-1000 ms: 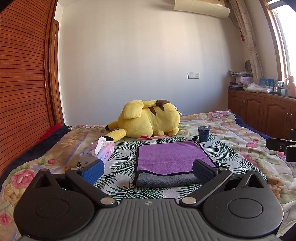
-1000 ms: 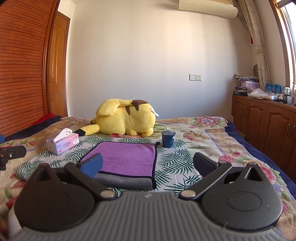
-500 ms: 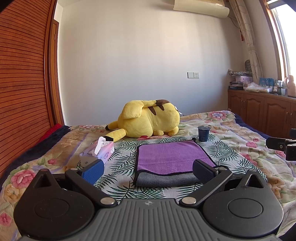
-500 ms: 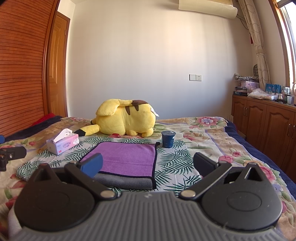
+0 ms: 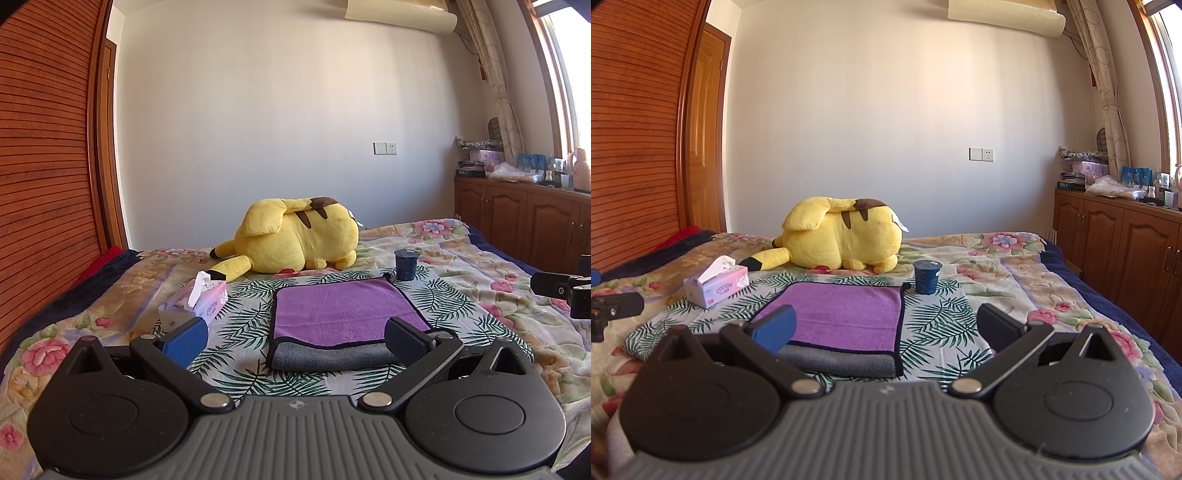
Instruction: Fold towel
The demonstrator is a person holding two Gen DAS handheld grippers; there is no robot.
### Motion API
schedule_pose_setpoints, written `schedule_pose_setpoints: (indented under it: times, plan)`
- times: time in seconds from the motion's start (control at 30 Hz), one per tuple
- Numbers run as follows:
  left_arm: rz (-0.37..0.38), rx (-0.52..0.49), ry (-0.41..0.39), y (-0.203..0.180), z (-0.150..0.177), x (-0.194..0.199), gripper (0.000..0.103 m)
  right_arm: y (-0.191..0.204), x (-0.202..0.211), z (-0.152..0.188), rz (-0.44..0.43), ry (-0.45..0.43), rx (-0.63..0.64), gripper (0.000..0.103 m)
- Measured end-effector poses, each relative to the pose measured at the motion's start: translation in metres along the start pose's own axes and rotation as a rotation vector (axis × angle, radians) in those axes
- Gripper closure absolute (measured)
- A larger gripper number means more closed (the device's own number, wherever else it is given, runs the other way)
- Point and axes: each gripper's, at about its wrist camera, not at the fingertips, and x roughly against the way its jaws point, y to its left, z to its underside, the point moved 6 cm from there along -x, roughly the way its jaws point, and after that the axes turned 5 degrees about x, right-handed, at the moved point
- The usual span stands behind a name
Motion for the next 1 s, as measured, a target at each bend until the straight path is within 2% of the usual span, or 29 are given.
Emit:
schedule_pose_setpoints:
  times: [0.33,0.53,1.0]
  plan:
    - [-0.002,-0.017,0.046,-0.002,0.004,-0.006,0.016,0.001,-0.003,-0.001,-0.004,0.018,0.008,0.000]
    - [-0.007,-0.030,0.078,-0.003,0.009,-0.015,0.016,0.004,-0.013,0.003,-0.004,0.058,0.019,0.000]
    - [-0.005,-0.045,0.126,-0.007,0.015,-0.032,0.016,0.014,-0.027,0.008,-0.048,0.100,0.043,0.000]
